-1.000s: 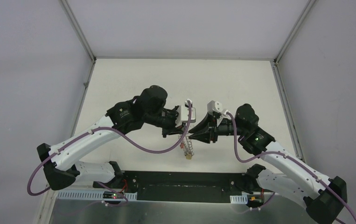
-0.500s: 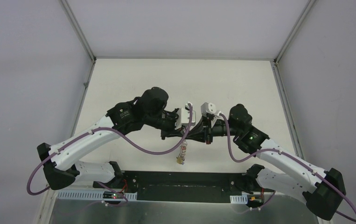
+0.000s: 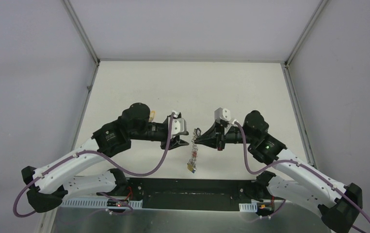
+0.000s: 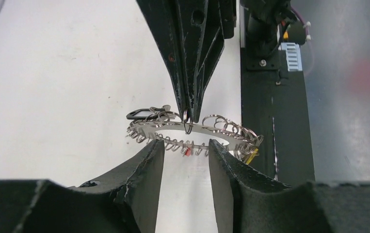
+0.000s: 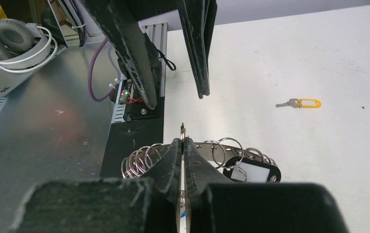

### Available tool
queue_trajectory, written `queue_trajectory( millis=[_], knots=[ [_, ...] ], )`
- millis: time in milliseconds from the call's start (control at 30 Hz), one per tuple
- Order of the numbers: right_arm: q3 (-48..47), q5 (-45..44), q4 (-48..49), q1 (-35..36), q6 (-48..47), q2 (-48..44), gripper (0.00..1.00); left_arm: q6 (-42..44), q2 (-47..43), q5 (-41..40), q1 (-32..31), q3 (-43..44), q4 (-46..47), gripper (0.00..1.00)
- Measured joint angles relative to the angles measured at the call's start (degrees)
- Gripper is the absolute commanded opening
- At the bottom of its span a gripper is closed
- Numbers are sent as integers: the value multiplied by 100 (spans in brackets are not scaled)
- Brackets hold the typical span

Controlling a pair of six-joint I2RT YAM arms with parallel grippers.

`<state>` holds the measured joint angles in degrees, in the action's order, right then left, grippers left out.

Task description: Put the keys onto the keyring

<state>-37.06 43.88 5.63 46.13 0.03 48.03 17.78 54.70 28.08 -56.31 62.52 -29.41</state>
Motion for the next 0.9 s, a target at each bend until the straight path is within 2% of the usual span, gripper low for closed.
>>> queue_trajectory(
  millis=[200, 333, 467, 667, 767, 833, 900],
  knots=[
    [0, 37, 2, 0, -92, -286, 0, -570, -682, -81, -2, -1300, 1572, 39],
    [0, 87, 7, 0, -118, -417, 0, -984, -739, -46, 0, -1873, 2562, 30],
    [0, 116, 28, 0, -118, -435, 0, -1231, -654, 76, 0, -1967, 3141, 23],
    [0, 109, 74, -15, -120, -463, 0, -1423, -546, 254, 0, -1967, 3585, 6],
    [0, 94, 63, -20, -118, -492, 0, -1438, -516, 334, 0, -1967, 3635, 11],
    [0, 96, 50, -20, -118, -501, 0, -1432, -514, 352, 0, -1967, 3633, 24],
    [0, 114, 46, -17, -114, -505, 0, -1410, -514, 341, 2, -1967, 3624, 32]
  ],
)
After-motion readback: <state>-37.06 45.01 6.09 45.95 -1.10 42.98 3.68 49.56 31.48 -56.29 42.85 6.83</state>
